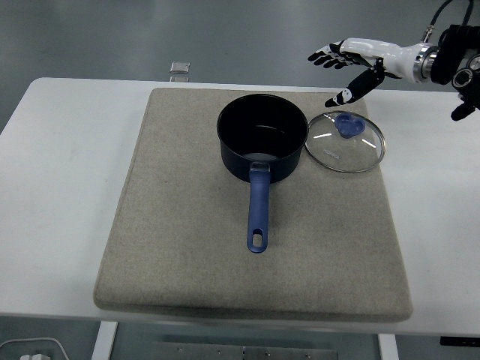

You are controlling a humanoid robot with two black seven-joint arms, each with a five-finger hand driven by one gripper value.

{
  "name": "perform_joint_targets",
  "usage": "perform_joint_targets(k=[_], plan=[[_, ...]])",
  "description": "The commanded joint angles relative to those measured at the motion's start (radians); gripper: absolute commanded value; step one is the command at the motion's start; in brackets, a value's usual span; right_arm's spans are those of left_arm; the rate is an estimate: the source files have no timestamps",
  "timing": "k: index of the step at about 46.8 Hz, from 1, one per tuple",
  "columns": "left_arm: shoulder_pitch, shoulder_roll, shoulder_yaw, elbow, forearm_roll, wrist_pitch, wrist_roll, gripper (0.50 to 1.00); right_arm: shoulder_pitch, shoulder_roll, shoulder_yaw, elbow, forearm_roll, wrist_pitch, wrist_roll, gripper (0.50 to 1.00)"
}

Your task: Lift the pot lid and place it to the right of the pot.

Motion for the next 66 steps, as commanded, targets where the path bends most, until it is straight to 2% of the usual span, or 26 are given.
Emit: perform_joint_targets(k=[1,14,21,29,35,40,50,59,66], plan=[[0.000,0.000,0.000,0.000,0.000,0.000,0.000,1.000,-0.005,0.006,0.001,-0.002,0.108,0.004,-0.004,0.913],[0.000,0.000,0.000,0.000,0.000,0.000,0.000,1.000,-0.028,0.032,-0.002,-0.012,0.438,0.006,-0.013,0.913],[0.000,0.000,0.000,0.000,0.000,0.000,0.000,1.000,-0.059,0.058,-0.002,-0.029,0.631,-0.001,-0.086,0.913],[0.000,0.000,0.000,0.000,0.000,0.000,0.000,1.000,-0.080,0.081,-0.014,-0.051,0.848,-0.010,-0.102,0.913],[0.000,0.000,0.000,0.000,0.000,0.000,0.000,1.000,-0.091,0.090,-0.009,-0.107,0.969,-0.010,-0.106,0.913],[0.000,0.000,0.000,0.000,0.000,0.000,0.000,1.000,-0.106,0.110,-0.014,-0.143,1.101,-0.010,-0.145,0.913],[0.000,0.000,0.000,0.000,0.000,0.000,0.000,1.000,-0.114,0.115,-0.002,-0.170,1.185,-0.013,-0.157,0.913],[0.000,0.000,0.000,0.000,0.000,0.000,0.000,1.000,-0.118,0.116,-0.008,-0.167,1.303,-0.076,-0.159,0.913],[0.000,0.000,0.000,0.000,0.000,0.000,0.000,1.000,-0.134,0.130,-0.006,-0.166,1.308,-0.083,-0.157,0.915]])
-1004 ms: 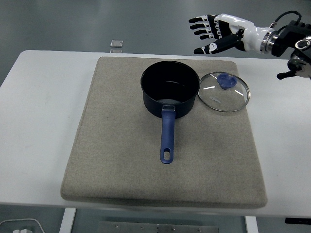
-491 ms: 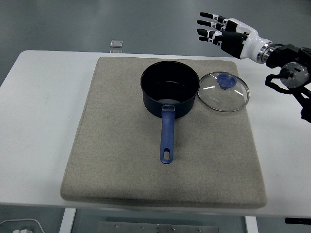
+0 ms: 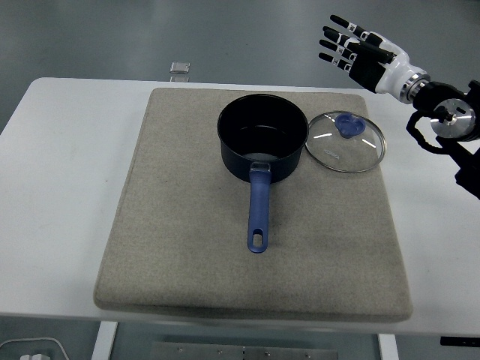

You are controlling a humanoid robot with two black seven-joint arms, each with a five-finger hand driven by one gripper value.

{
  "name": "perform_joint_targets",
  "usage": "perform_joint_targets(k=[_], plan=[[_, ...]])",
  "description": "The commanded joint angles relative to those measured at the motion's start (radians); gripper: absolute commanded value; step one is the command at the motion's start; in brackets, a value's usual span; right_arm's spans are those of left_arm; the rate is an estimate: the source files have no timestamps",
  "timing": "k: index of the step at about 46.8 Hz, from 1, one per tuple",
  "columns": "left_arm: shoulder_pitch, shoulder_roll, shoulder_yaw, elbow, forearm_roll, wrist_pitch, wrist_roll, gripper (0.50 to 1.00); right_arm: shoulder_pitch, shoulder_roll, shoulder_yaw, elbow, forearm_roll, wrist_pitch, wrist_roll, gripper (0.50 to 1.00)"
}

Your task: Lift the pot lid and place it to the right of the pot.

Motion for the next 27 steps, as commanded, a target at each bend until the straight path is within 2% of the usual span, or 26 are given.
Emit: perform_joint_targets(k=[1,27], plan=[[0.000,0.000,0.000,0.000,0.000,0.000,0.000,1.000,-0.007,0.006,0.001,0.001,-0.004,-0.001,0.001,0.915],[0.000,0.000,0.000,0.000,0.000,0.000,0.000,1.000,-0.036,0.009,-0.005,0.002,-0.010,0.008,0.014,0.915]])
